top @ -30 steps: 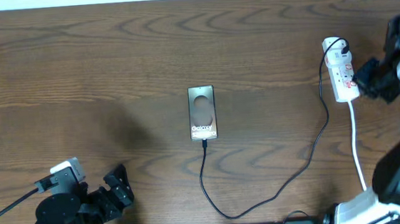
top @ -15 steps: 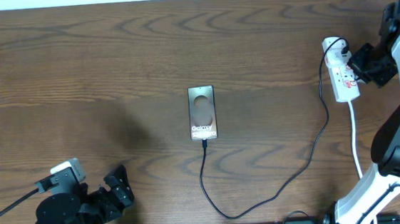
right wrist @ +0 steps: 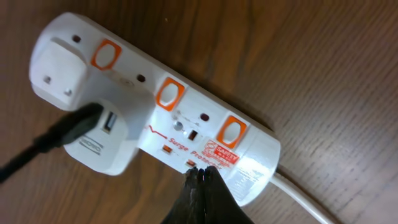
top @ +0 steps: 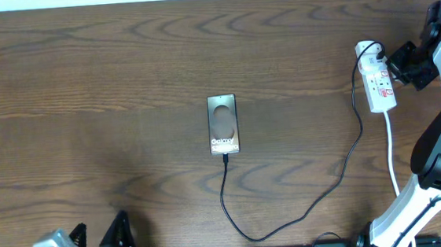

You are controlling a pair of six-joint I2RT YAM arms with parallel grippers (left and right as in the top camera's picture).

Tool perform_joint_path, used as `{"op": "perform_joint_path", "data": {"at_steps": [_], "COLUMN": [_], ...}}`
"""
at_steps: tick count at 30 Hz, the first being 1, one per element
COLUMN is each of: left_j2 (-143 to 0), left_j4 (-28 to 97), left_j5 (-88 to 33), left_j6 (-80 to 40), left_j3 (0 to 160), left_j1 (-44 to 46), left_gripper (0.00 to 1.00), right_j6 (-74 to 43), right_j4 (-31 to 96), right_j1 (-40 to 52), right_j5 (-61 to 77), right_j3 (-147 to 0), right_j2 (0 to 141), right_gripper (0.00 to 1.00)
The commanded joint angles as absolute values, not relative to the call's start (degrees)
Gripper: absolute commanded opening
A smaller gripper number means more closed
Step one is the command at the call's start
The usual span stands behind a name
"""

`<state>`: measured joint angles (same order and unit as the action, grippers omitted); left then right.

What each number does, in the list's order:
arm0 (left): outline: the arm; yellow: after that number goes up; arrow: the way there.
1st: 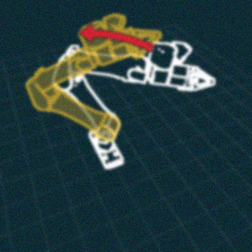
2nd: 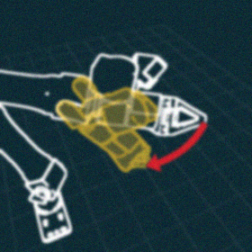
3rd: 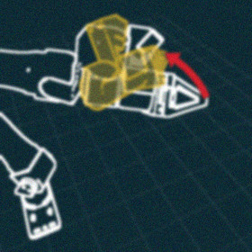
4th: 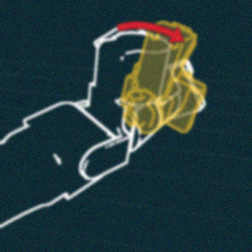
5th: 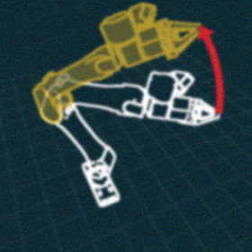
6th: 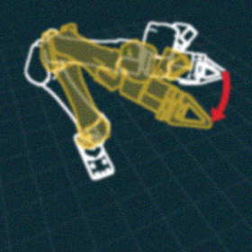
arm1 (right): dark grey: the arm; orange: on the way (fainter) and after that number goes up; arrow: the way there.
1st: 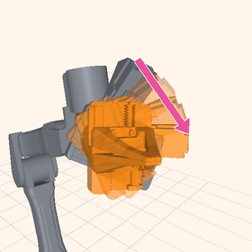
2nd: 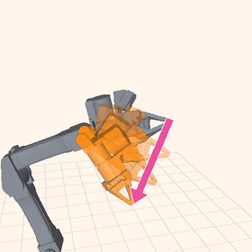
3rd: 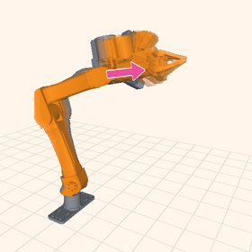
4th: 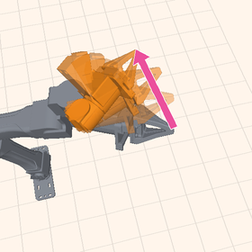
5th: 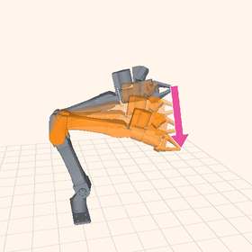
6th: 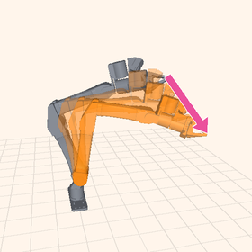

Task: Plug charger to phone and switch on socket

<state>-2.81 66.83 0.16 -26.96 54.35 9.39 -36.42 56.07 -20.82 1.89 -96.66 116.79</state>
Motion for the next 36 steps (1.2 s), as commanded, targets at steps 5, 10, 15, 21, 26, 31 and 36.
{"op": "perform_joint_path", "data": {"at_steps": [5, 10, 15, 21, 26, 31, 36], "left_j2": [-0.1, -0.2, -0.1, -0.1, -0.1, -0.2, -0.1], "left_j4": [69.8, 74.2, 74.2, 74.2, 74.2, 74.2, 74.2], "left_j5": [0.7, 0.7, 0.7, 0.7, 0.7, 0.7, 0.7], "left_j6": [-26.6, -26.7, -26.7, -26.7, -26.7, -26.7, -26.7], "left_j3": [55.0, 55.0, 55.0, 55.0, 55.0, 55.0, 55.0], "left_j1": [7.6, 5.8, 5.8, 5.8, 5.8, 5.8, 5.8], "left_gripper": [0.94, 0.94, 0.94, 0.94, 0.94, 0.94, 0.94], "right_j6": [-40.3, -42.9, -43.7, -43.8, -45.0, -45.0, -45.2], "right_j4": [53.6, 52.4, 51.4, 49.0, 47.5, 47.5, 47.0], "right_j1": [-20.9, -20.9, -20.9, -20.9, -20.9, -21.1, -21.5], "right_j5": [4.7, 6.2, 6.5, 8.5, 8.8, 8.8, 8.8], "right_j3": [-97.5, -97.5, -97.5, -97.5, -97.5, -97.5, -97.5], "right_j2": [117.4, 118.2, 121.1, 124.7, 125.1, 125.1, 125.1], "right_gripper": [0.01, 0.01, 0.01, 0.01, 0.01, 0.01, 0.01]}}
